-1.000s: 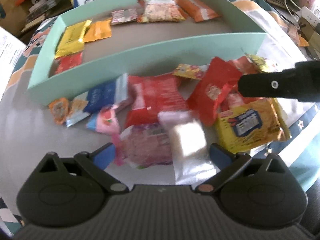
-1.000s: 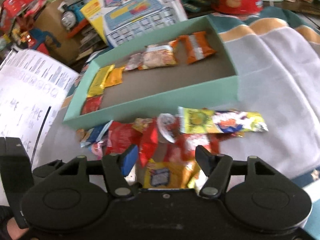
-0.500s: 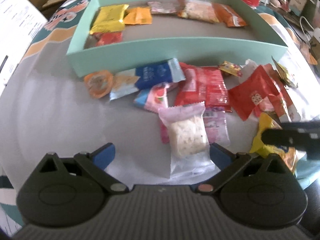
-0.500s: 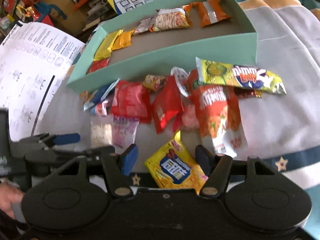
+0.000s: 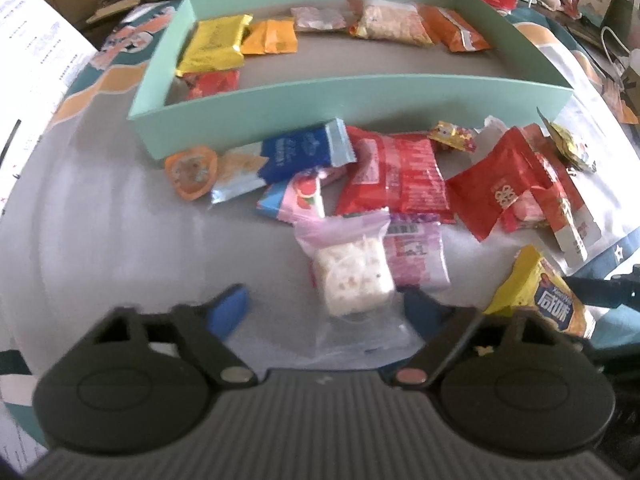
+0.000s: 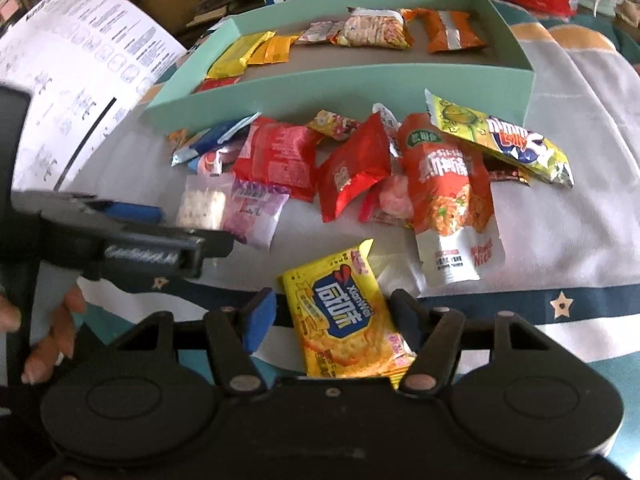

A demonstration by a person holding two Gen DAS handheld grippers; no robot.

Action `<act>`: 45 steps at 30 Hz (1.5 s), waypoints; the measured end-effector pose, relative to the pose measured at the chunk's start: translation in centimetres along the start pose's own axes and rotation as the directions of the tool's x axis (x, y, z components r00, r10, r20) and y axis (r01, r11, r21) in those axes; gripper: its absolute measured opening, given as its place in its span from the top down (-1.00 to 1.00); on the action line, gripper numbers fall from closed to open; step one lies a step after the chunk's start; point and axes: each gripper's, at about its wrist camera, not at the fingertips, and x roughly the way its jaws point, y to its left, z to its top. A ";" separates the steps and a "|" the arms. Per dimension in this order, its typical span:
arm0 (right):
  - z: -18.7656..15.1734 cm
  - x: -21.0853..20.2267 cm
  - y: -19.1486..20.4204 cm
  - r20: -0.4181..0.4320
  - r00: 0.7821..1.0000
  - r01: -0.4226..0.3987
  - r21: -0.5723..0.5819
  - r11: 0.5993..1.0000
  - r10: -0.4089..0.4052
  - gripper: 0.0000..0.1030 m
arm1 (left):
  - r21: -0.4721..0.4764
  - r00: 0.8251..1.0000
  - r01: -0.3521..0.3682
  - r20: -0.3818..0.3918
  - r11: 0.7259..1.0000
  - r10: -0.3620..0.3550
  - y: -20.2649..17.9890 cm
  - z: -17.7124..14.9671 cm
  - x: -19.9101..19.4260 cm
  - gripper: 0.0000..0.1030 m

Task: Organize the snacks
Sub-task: 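Grasp the yellow cracker packet with the right gripper while the left grasps the clear white-snack bag, then carry both packets into the green box and open both grippers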

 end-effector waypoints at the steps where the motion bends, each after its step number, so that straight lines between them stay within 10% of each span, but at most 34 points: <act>1: -0.1 0.0 0.2 0.003 1.000 0.012 -0.019 1.000 -0.012 -0.27 | 0.005 1.000 -0.013 0.014 1.000 0.013 -0.1 0.0 -0.1 -0.20; 7: -0.8 0.5 2.1 0.039 0.993 0.121 -0.194 0.973 -0.115 0.03 | 0.020 0.999 0.018 0.040 1.000 -0.019 0.0 -0.1 -0.5 0.36; 24: 2.5 -3.9 0.0 0.054 0.993 -0.104 0.056 0.993 0.101 0.05 | -0.056 0.986 0.081 0.147 0.995 -0.072 4.2 0.3 -5.9 0.38; 45: 21.0 5.2 0.7 0.110 0.992 -0.074 0.144 0.987 0.058 0.05 | -0.014 0.984 0.058 0.172 0.998 -0.054 6.6 14.8 -0.3 0.38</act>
